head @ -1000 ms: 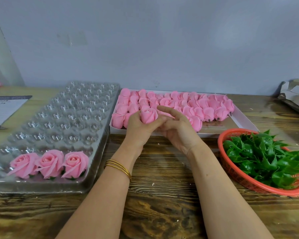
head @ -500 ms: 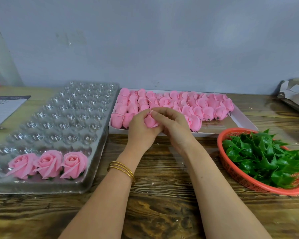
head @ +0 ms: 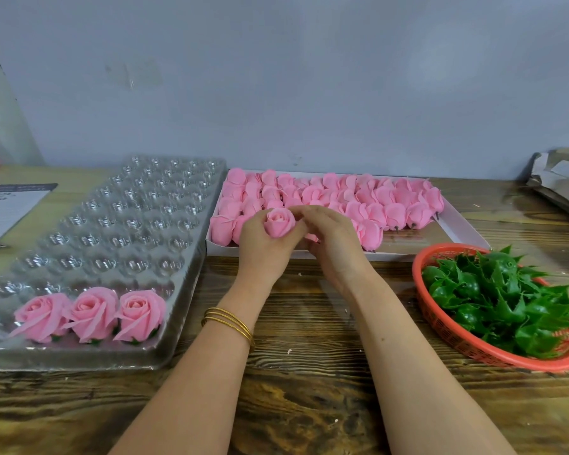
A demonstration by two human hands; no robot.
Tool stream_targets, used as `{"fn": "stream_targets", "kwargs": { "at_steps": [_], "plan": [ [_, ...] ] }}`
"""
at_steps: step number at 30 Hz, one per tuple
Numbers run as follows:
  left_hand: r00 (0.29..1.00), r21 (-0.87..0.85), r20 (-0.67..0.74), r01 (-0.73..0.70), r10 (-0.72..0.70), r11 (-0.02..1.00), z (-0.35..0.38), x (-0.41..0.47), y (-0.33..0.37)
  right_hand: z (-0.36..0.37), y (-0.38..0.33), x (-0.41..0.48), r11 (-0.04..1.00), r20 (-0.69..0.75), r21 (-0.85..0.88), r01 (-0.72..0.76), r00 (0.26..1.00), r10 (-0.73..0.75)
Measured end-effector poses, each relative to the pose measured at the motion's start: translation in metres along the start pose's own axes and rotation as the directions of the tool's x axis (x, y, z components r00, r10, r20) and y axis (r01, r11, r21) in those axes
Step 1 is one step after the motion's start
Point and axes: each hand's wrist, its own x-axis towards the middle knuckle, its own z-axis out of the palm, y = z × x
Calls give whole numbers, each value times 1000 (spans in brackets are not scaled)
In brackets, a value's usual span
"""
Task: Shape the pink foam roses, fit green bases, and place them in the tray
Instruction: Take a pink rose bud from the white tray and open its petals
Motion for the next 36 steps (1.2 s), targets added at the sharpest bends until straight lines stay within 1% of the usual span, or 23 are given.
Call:
{"fn": "stream_targets", "kwargs": {
  "at_steps": [2, 7, 11, 13, 15, 18, 20, 24, 27, 31, 36],
  "plan": [
    [999, -30, -10, 38, -39, 999, 0, 0, 1, 0, 0, 2, 998, 7, 58, -17, 1000, 17],
    [998, -45, 8, 61, -60, 997, 3, -2, 4, -4, 1, 1, 979, 70, 199, -39, 997, 25],
    [992, -180, -3, 122, -124, 976, 2, 0, 4, -3, 0, 0, 962, 93, 266, -61, 995, 37],
    [987, -210, -26, 152, -161, 966, 1, 1, 4, -1, -1, -2, 978, 141, 196, -75, 989, 47],
    [985, -249, -5, 168, -175, 954, 1, 1, 3, 2, -1, -5, 999, 165, 50, -23, 986, 14],
    [984, -263, 39, 178, -174, 948, 3, 1, 4, 4, 0, -8, 990, 158, -130, 51, 987, -30],
    [984, -264, 55, 175, -167, 948, 4, 1, 5, 4, 0, -9, 982, 153, -178, 62, 988, -35],
    [985, -237, 85, 166, -150, 957, 4, 0, 6, 6, 0, -10, 979, 117, -189, 78, 992, -56],
    [984, -232, 103, 167, -146, 958, 2, 0, 7, 8, -1, -11, 978, 116, -188, 93, 991, -72],
    [987, -221, 96, 151, -132, 964, -1, 0, 8, 7, -3, -12, 987, 146, -146, 63, 988, -41],
    [982, -238, 108, 176, -155, 955, -4, -1, 13, 5, -4, -12, 995, 188, -103, 16, 982, 3]
  ]
}}
